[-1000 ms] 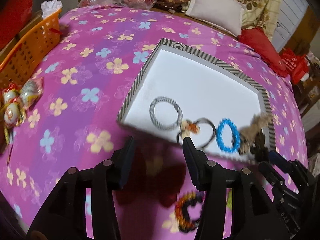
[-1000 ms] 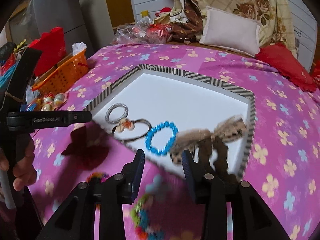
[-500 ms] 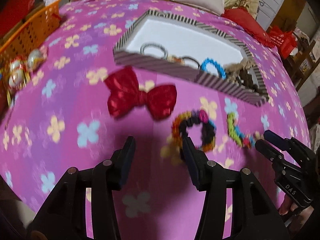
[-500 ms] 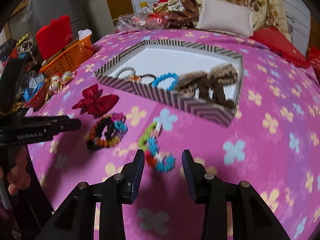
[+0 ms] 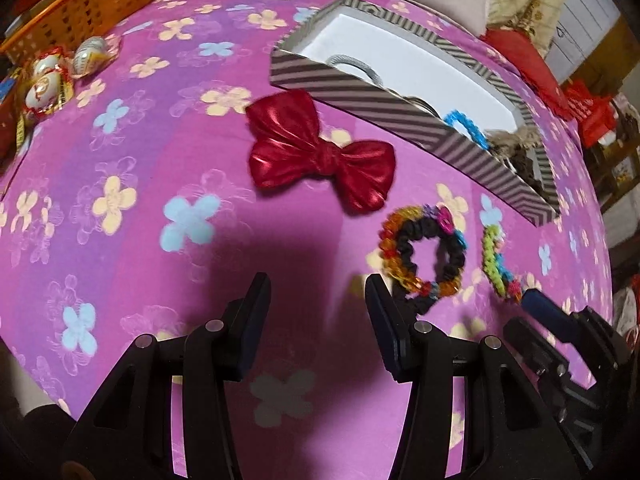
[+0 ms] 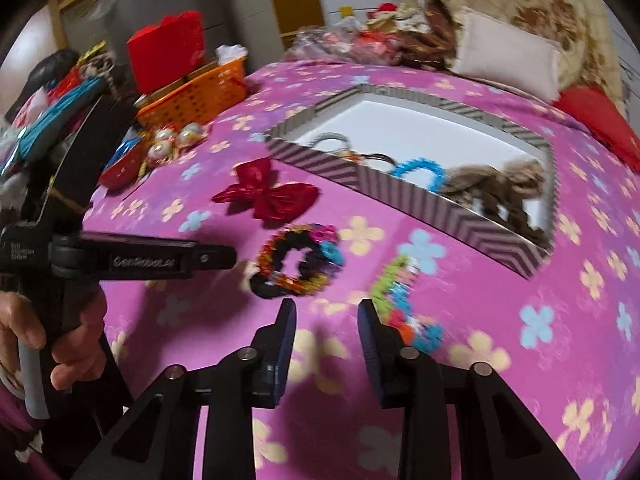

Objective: Organize jewelry
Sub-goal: 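Grasp the red satin bow with left tool while right tool grasps the multicolour beaded bracelet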

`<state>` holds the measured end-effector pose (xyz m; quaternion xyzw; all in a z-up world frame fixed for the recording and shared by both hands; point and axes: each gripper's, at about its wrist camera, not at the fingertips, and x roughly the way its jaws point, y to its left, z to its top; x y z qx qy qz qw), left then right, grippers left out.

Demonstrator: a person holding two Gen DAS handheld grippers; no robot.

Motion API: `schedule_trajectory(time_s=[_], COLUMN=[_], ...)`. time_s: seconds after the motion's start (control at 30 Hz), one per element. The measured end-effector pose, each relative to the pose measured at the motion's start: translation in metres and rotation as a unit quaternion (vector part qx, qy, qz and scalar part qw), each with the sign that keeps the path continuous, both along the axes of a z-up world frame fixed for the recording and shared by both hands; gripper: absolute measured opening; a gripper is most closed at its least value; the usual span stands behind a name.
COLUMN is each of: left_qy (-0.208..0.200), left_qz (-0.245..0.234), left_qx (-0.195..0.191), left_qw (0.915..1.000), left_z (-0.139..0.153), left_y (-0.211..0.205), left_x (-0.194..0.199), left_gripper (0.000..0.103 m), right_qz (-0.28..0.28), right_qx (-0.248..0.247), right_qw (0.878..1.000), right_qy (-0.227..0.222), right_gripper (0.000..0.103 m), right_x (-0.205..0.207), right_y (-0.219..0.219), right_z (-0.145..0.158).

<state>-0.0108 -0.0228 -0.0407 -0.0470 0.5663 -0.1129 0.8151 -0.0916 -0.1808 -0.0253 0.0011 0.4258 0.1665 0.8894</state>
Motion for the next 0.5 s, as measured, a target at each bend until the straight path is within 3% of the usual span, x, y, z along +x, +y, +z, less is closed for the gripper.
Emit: schedule_trajectory(time_s=[0.23, 0.5], left_qy=[-0.009, -0.001], left_qz=[0.035, 0.061], left_qx=[0.002, -0.017], left_qw=[0.9993, 0.998], left_z=[0.008, 0.003], left_y=[0.027, 0.047], left_x=[0.017, 0.033], left_gripper=[0.049, 0.049], right_qz=[0.078, 0.139], right_qx=[-0.034, -0.114], right_qw=[0.996, 0.984], right_qy=[-0.002, 0.013], right_gripper=[0.021, 0.021], right_x=[0.021, 0.037], right_y=[0.039, 0.06], right_z=[-0.005, -0.023])
